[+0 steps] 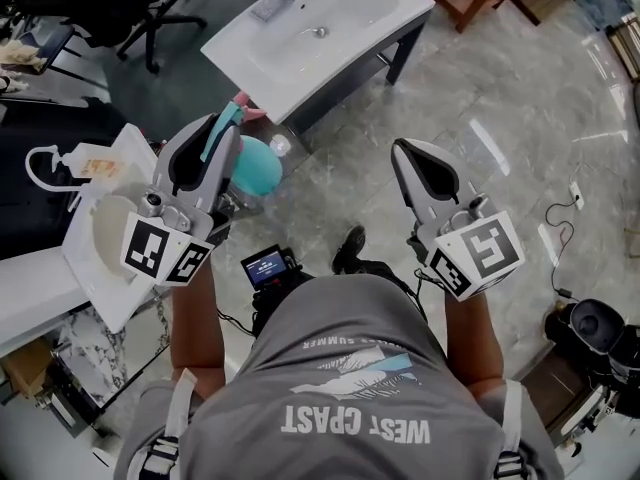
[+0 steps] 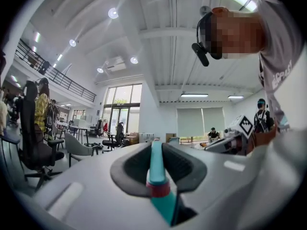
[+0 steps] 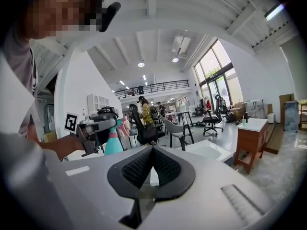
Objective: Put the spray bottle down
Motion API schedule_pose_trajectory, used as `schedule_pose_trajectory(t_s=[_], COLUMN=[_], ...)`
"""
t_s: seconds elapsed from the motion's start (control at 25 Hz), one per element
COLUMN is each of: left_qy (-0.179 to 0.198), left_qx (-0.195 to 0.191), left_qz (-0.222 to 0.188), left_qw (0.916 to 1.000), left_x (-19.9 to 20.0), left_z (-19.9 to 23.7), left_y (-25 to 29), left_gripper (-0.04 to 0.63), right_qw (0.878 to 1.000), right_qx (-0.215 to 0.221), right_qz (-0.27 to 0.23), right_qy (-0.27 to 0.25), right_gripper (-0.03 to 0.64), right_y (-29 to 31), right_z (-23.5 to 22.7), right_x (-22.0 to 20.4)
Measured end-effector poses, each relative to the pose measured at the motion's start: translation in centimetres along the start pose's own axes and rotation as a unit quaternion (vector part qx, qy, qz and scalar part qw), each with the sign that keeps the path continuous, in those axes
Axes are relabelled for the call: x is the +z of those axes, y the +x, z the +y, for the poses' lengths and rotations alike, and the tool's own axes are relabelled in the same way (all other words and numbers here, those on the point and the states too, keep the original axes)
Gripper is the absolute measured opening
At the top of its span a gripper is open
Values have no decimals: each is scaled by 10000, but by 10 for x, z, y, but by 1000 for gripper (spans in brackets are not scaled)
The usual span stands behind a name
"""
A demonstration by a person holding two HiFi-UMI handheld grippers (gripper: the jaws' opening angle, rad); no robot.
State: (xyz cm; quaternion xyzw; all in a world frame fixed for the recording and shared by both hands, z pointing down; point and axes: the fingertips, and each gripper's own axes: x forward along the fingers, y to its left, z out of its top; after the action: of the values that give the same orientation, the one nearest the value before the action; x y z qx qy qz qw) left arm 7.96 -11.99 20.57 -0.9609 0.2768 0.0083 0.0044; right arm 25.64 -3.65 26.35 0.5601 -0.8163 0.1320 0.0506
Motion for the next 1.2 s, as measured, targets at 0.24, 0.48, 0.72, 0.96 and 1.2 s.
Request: schedule_pose_trajectory(t_s=[0.24,0.48,0.72,0.96,1.2], left_qy=[46,90,106,131,92], left_qx=[283,512,738,829,906], left_qz=[14,25,-8,-26,-192], left_qw=[9996,9986,9972,9965,9957], left_x=[-3,0,-1,-7,-9], left_z=[8,14,26,46,87], left_y=[14,37,48,56,64], left_gripper=[67,67,67,67,67], right_qw=[10000,9997,9993,9994,9997], right_qx=[91,222,331,297,33], right_qz=[-28,-35,-87,-86,-15], right_qy=[-27,-22,-144,-160,-238], right_gripper=[2,2,2,2,2], right_y=[0,2,11,23,35], right_z=[-19,-41,-51,-53,-54], right_x=[1,7,14,19,20])
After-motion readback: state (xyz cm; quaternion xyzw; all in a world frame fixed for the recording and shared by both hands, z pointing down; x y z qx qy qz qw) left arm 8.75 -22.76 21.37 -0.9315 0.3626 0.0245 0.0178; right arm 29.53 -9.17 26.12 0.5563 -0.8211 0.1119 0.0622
